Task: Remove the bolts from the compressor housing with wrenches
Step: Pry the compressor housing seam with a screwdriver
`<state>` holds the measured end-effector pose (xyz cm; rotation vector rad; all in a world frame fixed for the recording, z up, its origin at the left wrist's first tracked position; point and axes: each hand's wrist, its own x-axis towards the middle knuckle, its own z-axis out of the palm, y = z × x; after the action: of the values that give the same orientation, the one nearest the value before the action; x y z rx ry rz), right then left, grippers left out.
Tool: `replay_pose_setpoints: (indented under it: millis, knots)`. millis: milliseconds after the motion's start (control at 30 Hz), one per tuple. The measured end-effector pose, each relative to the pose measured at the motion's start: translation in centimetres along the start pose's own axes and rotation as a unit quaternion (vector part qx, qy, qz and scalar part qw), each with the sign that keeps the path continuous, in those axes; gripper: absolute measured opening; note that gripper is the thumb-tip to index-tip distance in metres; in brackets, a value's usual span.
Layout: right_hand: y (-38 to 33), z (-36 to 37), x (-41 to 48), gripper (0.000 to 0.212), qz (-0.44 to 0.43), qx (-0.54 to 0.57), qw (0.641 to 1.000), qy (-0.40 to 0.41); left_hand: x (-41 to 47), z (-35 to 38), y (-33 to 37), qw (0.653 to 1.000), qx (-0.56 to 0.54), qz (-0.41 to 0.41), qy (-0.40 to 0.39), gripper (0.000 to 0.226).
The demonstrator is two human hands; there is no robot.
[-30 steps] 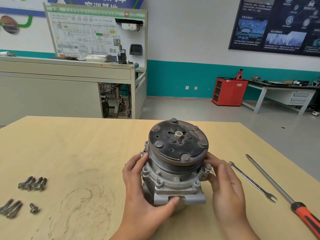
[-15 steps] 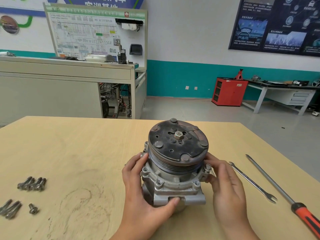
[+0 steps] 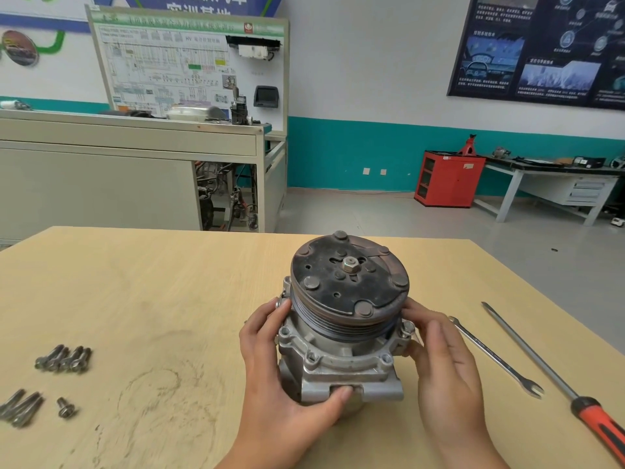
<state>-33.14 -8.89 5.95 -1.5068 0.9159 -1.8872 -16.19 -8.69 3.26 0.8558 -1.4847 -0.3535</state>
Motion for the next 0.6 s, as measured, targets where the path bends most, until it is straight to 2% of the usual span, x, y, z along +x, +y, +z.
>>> replay_pose_setpoints:
  millis: [67, 133, 200, 267, 333, 400, 600]
  knots:
    - [-0.17, 0.05, 0.06, 0.013, -0.003, 0.010, 1.000, -0.006, 0.02, 0.03, 0.01, 1.000, 0.004, 0.001, 0.000, 0.097]
    - [-0.03, 0.25, 0.09, 0.024, -0.008, 0.005, 1.000, -0.006, 0.04, 0.02, 0.00, 1.000, 0.007, 0.002, 0.000, 0.096]
    - [-0.13, 0.23, 0.11, 0.016, -0.003, 0.020, 1.000, 0.000, 0.03, 0.02, 0.01, 1.000, 0.011, 0.002, -0.001, 0.097]
    - [-0.14, 0.17, 0.15, 0.021, 0.003, 0.017, 1.000, 0.003, 0.04, -0.01, 0.05, 1.000, 0.012, 0.000, -0.002, 0.097]
    - [-0.10, 0.20, 0.17, 0.012, 0.002, 0.020, 1.000, 0.000, 0.05, 0.02, 0.05, 1.000, 0.013, 0.003, 0.000, 0.096]
    - [0.18, 0.23, 0.10, 0.021, -0.009, -0.002, 1.000, -0.003, 0.03, 0.04, 0.06, 1.000, 0.007, 0.001, 0.001, 0.096]
    - [-0.05, 0.08, 0.09, 0.020, -0.025, -0.019, 0.999, 0.000, -0.03, 0.04, 0.03, 1.000, 0.003, -0.003, 0.002, 0.096]
